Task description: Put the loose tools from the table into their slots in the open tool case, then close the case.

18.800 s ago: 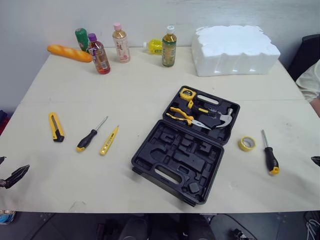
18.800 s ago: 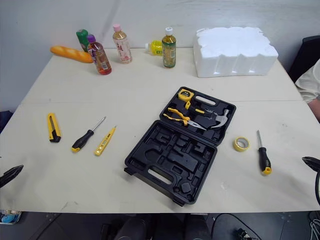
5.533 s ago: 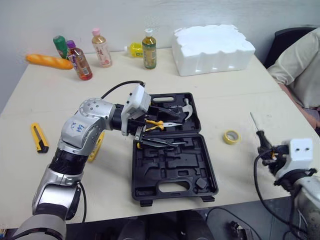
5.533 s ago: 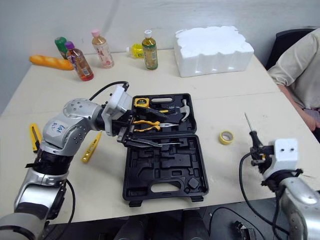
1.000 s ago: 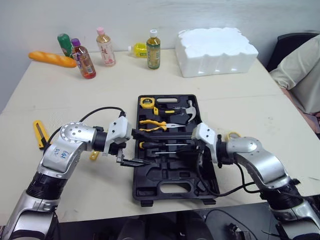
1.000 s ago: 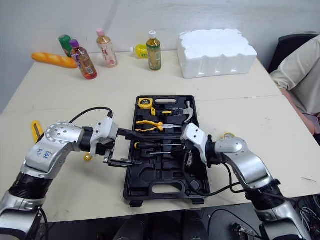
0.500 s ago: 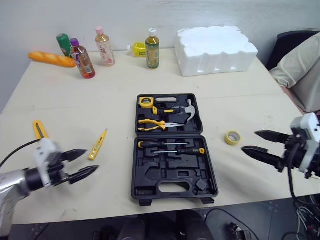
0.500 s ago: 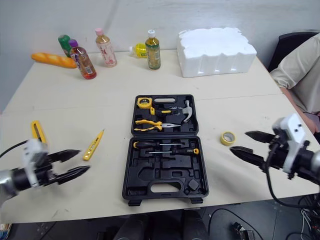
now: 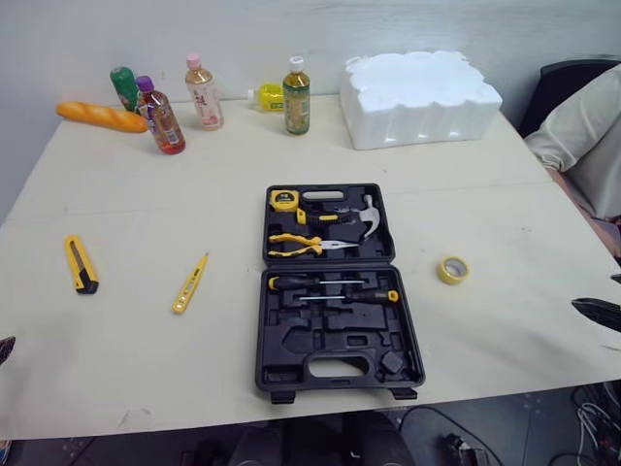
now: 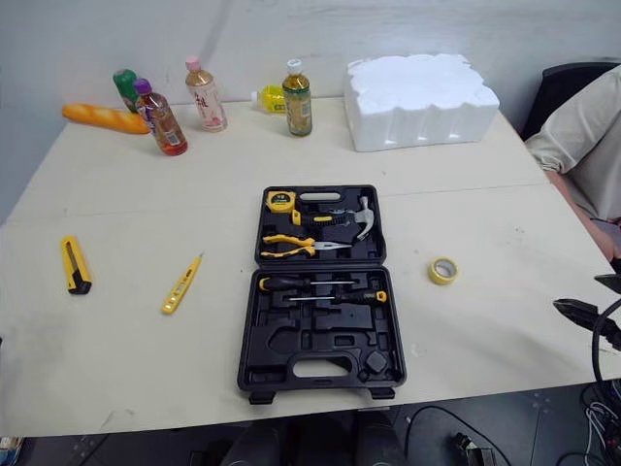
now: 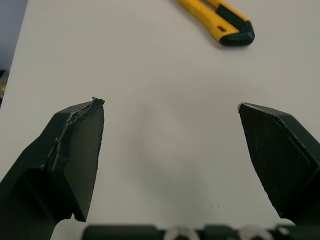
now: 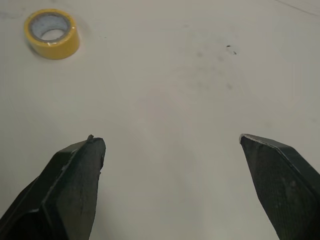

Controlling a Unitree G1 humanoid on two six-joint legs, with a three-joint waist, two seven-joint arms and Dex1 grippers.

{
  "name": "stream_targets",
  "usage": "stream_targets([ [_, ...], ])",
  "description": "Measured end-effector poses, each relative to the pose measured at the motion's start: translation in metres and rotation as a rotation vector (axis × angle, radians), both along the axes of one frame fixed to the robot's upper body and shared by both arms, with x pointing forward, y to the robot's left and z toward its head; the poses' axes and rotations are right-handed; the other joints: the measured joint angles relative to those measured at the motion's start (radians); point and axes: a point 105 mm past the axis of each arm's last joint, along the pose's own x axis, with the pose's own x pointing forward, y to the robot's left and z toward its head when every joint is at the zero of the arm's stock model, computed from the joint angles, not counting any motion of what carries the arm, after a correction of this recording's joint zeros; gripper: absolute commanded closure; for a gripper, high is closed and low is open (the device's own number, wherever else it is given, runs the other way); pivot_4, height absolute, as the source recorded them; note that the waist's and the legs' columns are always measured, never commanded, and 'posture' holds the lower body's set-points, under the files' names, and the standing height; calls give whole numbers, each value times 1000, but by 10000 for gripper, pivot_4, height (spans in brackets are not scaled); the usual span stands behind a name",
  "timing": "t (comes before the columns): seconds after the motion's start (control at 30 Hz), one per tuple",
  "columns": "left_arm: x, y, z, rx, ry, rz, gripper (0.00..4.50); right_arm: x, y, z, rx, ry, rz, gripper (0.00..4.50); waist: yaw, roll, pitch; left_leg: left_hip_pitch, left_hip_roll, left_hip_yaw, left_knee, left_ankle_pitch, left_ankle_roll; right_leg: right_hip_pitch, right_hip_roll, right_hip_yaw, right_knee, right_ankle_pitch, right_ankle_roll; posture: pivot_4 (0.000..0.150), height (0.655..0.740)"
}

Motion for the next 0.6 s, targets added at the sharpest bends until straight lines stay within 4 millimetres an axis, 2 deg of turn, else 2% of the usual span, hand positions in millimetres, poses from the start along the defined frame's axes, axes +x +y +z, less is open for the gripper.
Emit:
stream_targets([
  [0.17, 8, -8, -3, 12, 14, -43, 0, 3, 0, 1, -1, -12, 10, 423, -8, 1, 0, 0, 1, 1, 0, 0, -1, 0, 2, 1, 0, 0, 0, 1500, 7400],
  [0.23, 10, -14, -2, 13, 16, -66, 0, 5, 4, 1, 2, -9, 27, 423, -11, 1, 0, 1, 2, 2, 0, 0, -1, 0, 2, 1, 0, 0, 0, 1500, 7400],
  [0.27, 12, -23, -2, 16, 25, -105, 0, 7, 10, 4, 5, -15, 51, 423, -13, 2, 0, 1, 2, 2, 0, 0, -1, 0, 2, 2, 0, 0, 0, 1500, 7400],
  [0.37, 23, -55, -1, 12, 29, -232, 0, 14, 31, 15, 23, -40, 128, 423, -11, 3, 0, 1, 2, 2, 0, 0, -1, -1, 2, 2, 1, 0, 0, 1500, 7400],
  [0.5, 33, -95, 4, 5, 22, -349, 0, 23, 71, 26, 60, -55, 268, 423, -5, 3, 0, 0, 3, 2, 0, 0, -2, -1, 3, 2, 1, 0, 0, 1500, 7400],
  [0.57, 41, -123, 4, 21, 27, -412, 0, 28, 108, 35, 83, -66, 402, 423, -4, 4, 1, 1, 3, 3, 0, 0, -2, -1, 3, 3, 1, 0, 1, 1500, 7400],
  [0.6, 43, -130, 4, 26, 27, -427, 0, 29, 119, 37, 90, -66, 443, 423, -3, 4, 1, 0, 3, 2, 0, 0, -2, -1, 3, 3, 1, 0, 1, 1500, 7400],
])
